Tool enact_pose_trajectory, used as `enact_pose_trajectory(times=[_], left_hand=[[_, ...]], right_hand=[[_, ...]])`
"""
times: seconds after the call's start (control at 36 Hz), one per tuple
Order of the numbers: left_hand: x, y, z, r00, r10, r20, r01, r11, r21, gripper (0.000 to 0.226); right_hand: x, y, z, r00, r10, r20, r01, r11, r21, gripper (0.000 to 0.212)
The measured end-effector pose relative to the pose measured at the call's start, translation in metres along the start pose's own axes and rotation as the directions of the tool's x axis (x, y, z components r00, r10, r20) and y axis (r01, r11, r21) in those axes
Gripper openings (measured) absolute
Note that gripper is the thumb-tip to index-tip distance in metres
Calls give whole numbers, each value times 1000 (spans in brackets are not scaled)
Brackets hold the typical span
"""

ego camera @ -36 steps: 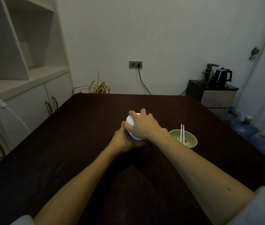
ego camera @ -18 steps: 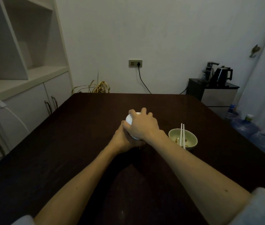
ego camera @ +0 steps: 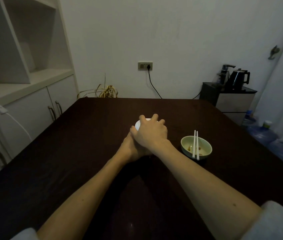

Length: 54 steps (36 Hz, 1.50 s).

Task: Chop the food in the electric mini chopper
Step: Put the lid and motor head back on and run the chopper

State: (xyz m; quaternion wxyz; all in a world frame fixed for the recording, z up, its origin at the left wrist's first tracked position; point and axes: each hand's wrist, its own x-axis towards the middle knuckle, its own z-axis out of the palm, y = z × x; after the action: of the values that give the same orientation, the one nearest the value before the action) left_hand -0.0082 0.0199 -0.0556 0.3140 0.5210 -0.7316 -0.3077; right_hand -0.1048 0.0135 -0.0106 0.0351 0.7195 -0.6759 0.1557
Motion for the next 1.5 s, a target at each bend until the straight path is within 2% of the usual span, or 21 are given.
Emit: enact_pose_trajectory(times=[0.11,0.22,0.31,0.58,0.81,1.11,1.25,1.42,1.5], left_hand=[[-1,-1,2,1000,-9,-14,8,999,-52,93],[-1,-4,4,999,26,-27,-27,998,-51,84],[0,-7,4,1000,-4,-29,1,996,-93,87],[1,-11,4,1000,7,-30,-10,995,-104,90],[6,-16,6,999,-34,-25,32,996,-86,106],[3,-13,6,999,11,-49,-16,995,-102,90],[5,-15,7,999,5,-37,-9,995,-100,96],[4,-11,6,999,-32,-29,28,991,-132,96],[1,-11,5,999,-19,-50,12,990,-142,100]], right_hand=[[3,7,1,998,-49,26,49,999,21,63],[11,18,5,987,-159,38,156,985,72,59],[17,25,8,977,-212,41,207,974,95,59],[22,27,15,969,-243,36,239,967,90,62],[20,27,12,969,-244,26,241,966,94,60],[15,29,8,967,-253,20,249,959,133,56],[17,33,9,964,-264,35,253,949,189,62],[19,34,4,969,-199,144,145,937,318,72],[20,34,-2,960,-151,235,19,875,484,57]])
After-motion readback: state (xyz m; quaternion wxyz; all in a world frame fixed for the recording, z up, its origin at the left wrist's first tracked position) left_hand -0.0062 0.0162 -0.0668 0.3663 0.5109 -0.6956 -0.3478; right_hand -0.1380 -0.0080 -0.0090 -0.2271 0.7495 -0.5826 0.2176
